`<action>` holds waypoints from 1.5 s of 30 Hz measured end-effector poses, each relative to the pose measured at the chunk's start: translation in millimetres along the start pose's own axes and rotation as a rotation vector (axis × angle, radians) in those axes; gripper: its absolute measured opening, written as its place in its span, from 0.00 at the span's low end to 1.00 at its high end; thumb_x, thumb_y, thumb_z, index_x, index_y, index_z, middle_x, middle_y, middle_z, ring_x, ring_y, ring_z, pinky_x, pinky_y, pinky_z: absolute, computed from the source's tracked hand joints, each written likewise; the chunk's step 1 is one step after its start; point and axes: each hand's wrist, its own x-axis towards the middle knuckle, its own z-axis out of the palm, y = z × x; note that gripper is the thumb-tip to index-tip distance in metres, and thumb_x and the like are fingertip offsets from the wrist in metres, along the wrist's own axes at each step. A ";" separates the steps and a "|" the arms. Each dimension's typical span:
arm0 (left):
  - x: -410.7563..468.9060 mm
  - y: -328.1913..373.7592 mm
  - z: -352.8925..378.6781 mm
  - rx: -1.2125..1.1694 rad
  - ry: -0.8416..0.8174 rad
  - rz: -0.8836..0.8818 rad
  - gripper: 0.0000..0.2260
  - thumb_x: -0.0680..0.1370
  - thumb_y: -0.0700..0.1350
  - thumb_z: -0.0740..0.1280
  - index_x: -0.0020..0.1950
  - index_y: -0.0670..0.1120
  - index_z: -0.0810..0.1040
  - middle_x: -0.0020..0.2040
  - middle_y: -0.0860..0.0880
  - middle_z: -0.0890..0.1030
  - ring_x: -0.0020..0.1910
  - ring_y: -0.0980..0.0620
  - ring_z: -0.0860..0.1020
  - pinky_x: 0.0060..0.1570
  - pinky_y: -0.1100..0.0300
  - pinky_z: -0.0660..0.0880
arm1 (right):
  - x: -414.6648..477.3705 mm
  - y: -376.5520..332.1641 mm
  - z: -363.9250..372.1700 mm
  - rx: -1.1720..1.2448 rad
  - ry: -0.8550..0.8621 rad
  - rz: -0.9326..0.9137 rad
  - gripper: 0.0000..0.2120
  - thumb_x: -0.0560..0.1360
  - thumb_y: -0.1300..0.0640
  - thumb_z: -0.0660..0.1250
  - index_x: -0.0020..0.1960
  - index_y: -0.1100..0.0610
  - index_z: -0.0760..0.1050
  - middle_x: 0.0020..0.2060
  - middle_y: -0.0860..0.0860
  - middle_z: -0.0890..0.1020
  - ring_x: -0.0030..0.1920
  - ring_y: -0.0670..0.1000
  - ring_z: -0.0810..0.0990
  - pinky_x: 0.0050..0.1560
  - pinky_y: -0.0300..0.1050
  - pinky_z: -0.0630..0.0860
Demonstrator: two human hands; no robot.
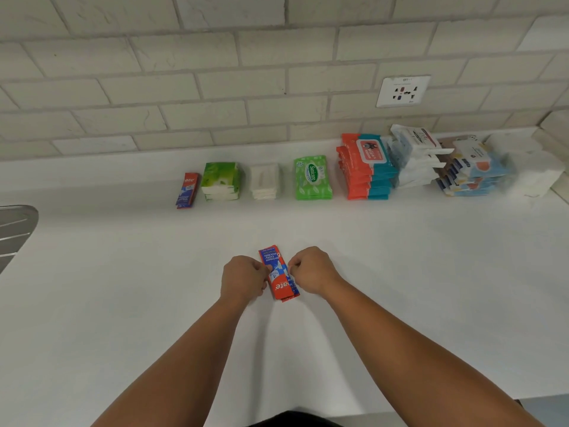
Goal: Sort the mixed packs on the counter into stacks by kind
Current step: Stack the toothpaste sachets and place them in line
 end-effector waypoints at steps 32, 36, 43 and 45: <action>-31.0 -44.3 9.6 0.377 0.038 0.719 0.44 0.68 0.76 0.63 0.77 0.52 0.69 0.75 0.51 0.71 0.74 0.47 0.66 0.72 0.54 0.59 | -21.1 17.4 3.5 -0.106 0.074 -0.219 0.22 0.83 0.53 0.59 0.76 0.53 0.65 0.75 0.53 0.67 0.77 0.55 0.59 0.76 0.50 0.59; -26.4 -46.6 19.1 0.423 0.073 0.780 0.32 0.74 0.68 0.64 0.70 0.48 0.78 0.70 0.43 0.77 0.70 0.38 0.74 0.70 0.45 0.68 | -23.4 32.2 14.0 -0.101 -0.015 -0.317 0.24 0.84 0.58 0.55 0.79 0.53 0.58 0.78 0.53 0.62 0.80 0.53 0.48 0.79 0.52 0.42; -20.2 -52.6 21.1 0.559 0.035 0.777 0.32 0.77 0.71 0.58 0.72 0.52 0.76 0.71 0.41 0.76 0.71 0.37 0.72 0.68 0.40 0.71 | -18.1 48.0 26.0 -0.274 0.015 -0.427 0.24 0.84 0.54 0.54 0.79 0.51 0.57 0.78 0.45 0.60 0.80 0.53 0.47 0.79 0.54 0.40; -22.5 -53.8 19.8 0.607 0.036 0.780 0.33 0.77 0.71 0.57 0.74 0.53 0.73 0.73 0.42 0.74 0.73 0.38 0.70 0.70 0.40 0.69 | -18.3 49.0 27.4 -0.299 0.022 -0.441 0.24 0.84 0.53 0.54 0.79 0.50 0.57 0.78 0.45 0.60 0.80 0.53 0.47 0.79 0.55 0.40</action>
